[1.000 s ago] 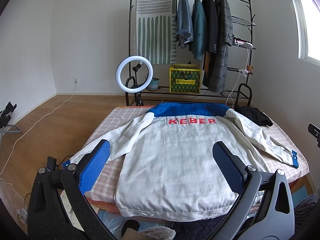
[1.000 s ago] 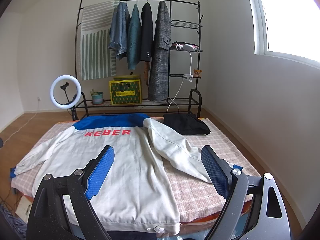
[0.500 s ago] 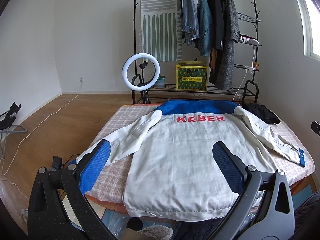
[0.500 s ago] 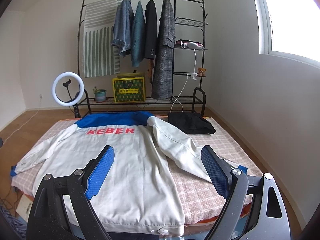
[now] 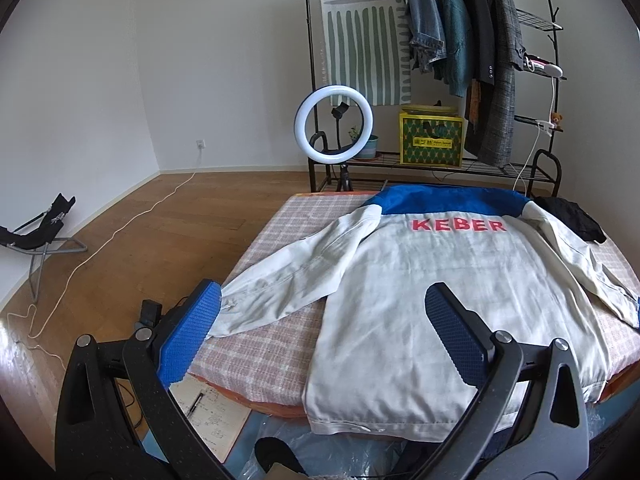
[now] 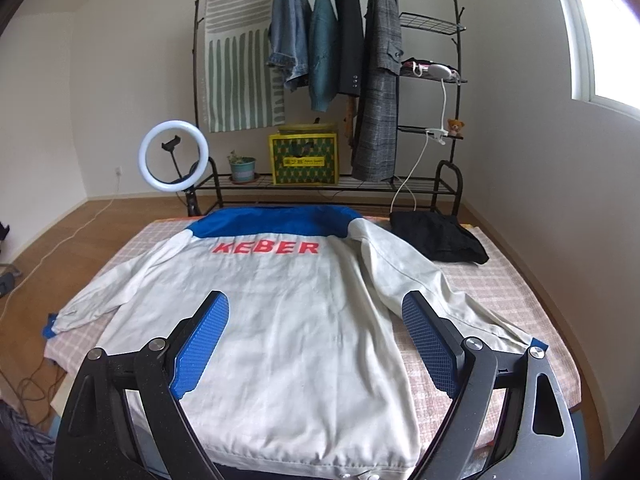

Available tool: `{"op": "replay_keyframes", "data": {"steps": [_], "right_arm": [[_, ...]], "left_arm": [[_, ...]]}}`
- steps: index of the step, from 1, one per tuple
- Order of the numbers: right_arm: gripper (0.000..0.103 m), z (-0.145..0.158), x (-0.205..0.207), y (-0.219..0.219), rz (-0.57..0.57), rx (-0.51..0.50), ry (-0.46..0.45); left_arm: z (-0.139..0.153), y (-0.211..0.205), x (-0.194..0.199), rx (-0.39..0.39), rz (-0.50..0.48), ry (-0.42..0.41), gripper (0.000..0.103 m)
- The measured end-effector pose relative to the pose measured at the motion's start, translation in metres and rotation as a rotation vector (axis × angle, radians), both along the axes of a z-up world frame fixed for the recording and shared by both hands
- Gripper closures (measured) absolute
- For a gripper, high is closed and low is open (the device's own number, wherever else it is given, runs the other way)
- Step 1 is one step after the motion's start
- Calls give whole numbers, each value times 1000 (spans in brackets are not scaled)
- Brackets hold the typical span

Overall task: Fold large clothes
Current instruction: 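Reach the left gripper to the blue sleeve cuff and grasp it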

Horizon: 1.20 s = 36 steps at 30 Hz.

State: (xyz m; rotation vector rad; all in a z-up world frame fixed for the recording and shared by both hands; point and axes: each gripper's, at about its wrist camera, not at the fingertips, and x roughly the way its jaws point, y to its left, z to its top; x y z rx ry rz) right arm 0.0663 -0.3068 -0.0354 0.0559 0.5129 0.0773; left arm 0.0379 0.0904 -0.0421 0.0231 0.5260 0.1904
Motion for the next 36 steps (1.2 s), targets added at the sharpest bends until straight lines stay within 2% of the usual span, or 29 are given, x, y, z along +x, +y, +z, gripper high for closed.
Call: {"op": "replay_keyframes", "data": {"steps": [5,14,17,22,23,27,31,36], "right_arm": [[14,-5,24,11,55,26,36],[14,-15,54,52,136,-51,58],[14,-21,64,64,142,-62,43],[14,-30,74,75,208,-14,-11],[14,-31,76,77,228,-1,-13],[15,-38,82,85,317,-3,16],[14,-45,84,97,348,-82,50],[14,-54,91,98,379,-40,111]], "left_arm": [[-10,18,13,9,27,14,0],[-30,53,42,37,69,47,0],[-39,77,54,12,84,71,0],[-58,138,76,-69,130,118,0],[-63,152,80,-93,140,126,3],[-90,211,98,-225,183,151,5],[-124,266,116,-358,240,226,8],[-167,314,137,-462,279,322,8]]}}
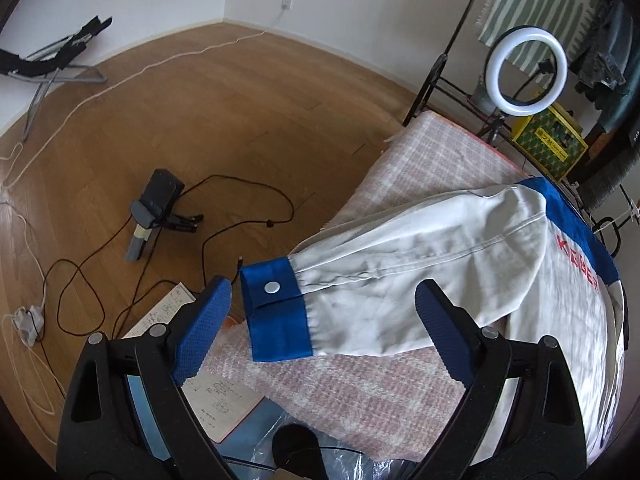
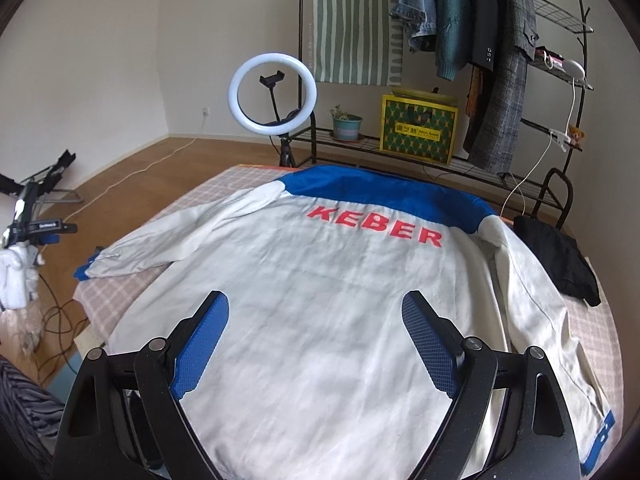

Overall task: Fold large clothes
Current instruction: 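Reach the left gripper to the blue sleeve cuff and grasp it, then lift the cuff with the left gripper and fold the sleeve across the jacket back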

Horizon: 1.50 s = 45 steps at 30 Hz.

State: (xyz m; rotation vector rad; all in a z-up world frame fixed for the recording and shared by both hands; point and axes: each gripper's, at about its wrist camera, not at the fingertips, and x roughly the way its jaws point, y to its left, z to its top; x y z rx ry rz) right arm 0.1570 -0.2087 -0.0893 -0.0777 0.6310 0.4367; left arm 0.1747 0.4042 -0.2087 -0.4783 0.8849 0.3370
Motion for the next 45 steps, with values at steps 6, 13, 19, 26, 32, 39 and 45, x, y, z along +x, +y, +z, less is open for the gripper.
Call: {"op": "replay_keyframes", "data": {"steps": [6,13,19,26,32,39,45], "right_arm": [[14,-10,1,7,5,-32,15],[14,-18,6,11,3,-54,30],[14,-23,12,10,-23,-61,48],[14,-25,12,11,-24,-74,52],[14,-24,10,13,-29,-86,46],[14,-22,5,14,-38,-98,40],[14,-18,-1,13,-36,-99,35]], "left_arm": [[-59,51,2,-216,91,80,8],[-101,81,8,-424,147,68,8],[-124,78,19,-537,131,79,9],[-114,72,24,-486,110,62,54],[-85,64,18,-419,72,-20,91],[-32,21,15,-242,-20,-99,95],[14,-29,6,-91,-96,-155,95]]}}
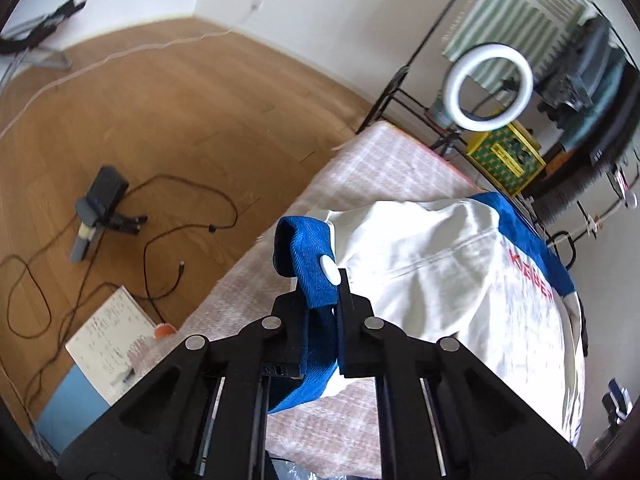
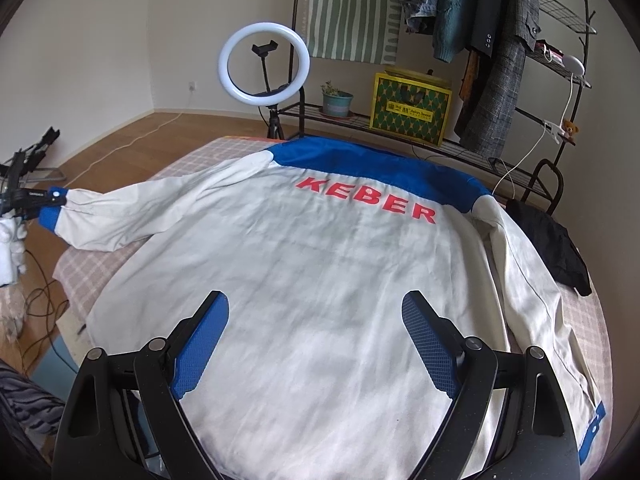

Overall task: Fold large clothes
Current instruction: 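Lift the cuff with the left gripper and fold the sleeve across the jacket back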

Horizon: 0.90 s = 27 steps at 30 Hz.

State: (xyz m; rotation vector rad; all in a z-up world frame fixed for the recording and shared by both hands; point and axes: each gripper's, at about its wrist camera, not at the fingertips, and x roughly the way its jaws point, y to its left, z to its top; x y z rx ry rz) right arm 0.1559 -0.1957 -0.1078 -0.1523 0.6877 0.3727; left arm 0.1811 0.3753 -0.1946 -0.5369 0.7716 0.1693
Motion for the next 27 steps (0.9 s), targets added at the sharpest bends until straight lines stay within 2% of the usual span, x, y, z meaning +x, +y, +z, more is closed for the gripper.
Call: {"op": "replay_keyframes", "data": {"steps": [8,18,21,24,26,27], "right_arm": [[15,2,-2,0,0,1,1],[15,8,-8,-2,-6,8,-16],[17,9,-10,-5,-7,11,-12],[33,8,-6,-11,-9,37,22],[52,6,0,-16,-11,66,66],[56,6,4,-17,-13,81,87]], "left_arm": [[47,-92,-13,149,-183,-101,96],[67,-191,-29,181,-392,-159,96],[68,-211,-36,164,-437,-165,96],[69,-231,-48,150,-486,-175,96],[68,-246,-60,160,-536,-178,96],[66,-252,-64,165,-561,-177,96]]}}
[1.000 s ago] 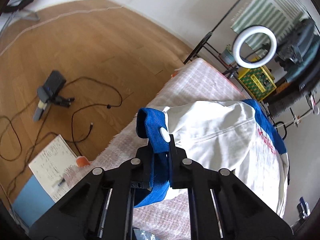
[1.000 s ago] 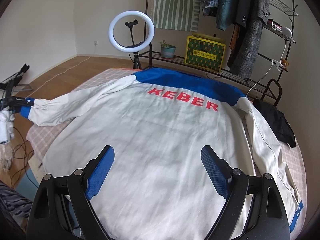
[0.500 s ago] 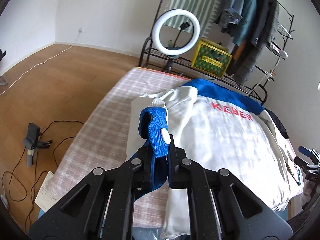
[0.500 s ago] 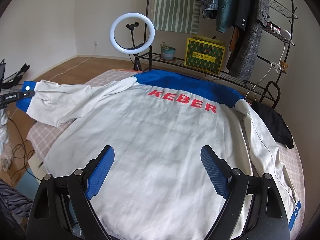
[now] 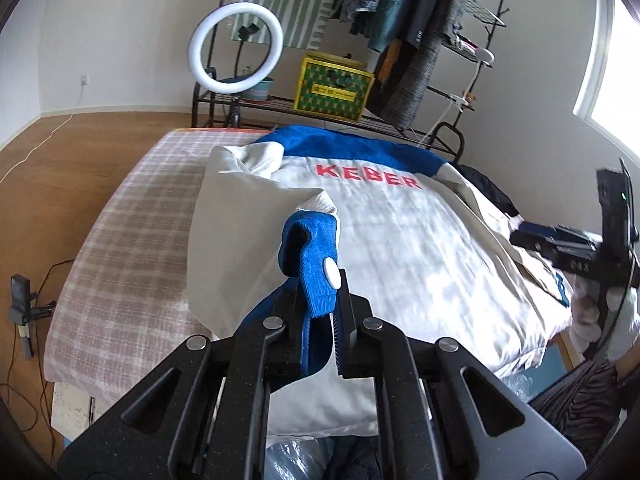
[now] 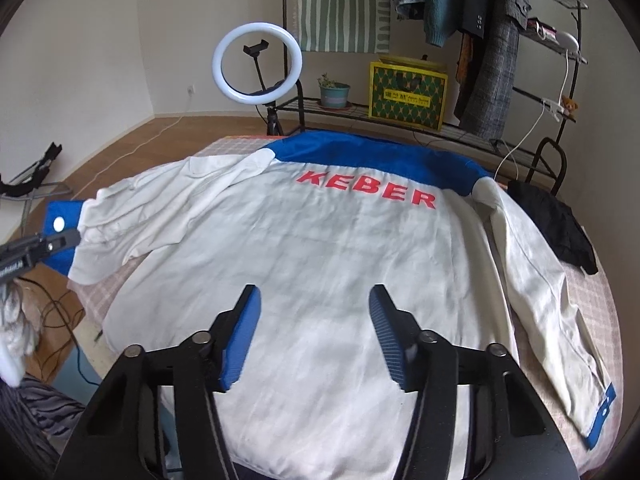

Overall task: Fold large clothes
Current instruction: 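Lift the cuff with the left gripper and fold the sleeve across the jacket back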

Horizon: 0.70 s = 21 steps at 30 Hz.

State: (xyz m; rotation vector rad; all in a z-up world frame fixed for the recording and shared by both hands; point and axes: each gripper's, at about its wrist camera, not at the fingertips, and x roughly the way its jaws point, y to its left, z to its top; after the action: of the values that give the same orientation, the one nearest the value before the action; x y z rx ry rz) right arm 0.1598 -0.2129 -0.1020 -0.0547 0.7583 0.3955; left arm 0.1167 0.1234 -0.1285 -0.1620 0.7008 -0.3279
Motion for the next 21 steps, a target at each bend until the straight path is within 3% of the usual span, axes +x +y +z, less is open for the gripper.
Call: {"op": "replay_keyframes", "data": {"steps": [2,10,13,21], "right_arm": [[63,-1,7,-3,-1,35,34],[63,-6,46,20,83,183,139],[63,-21,63,37,123,217,211],[63,-76,82,84,180,213,415]], "left_arm": [[-5,-11,-9,10,-50,14,96],[-25,-32,-50,84,-185,62,97],[-36,-31,-62,137,-193,76,97],[-52,-38,-66,191,-221,99,96]]}}
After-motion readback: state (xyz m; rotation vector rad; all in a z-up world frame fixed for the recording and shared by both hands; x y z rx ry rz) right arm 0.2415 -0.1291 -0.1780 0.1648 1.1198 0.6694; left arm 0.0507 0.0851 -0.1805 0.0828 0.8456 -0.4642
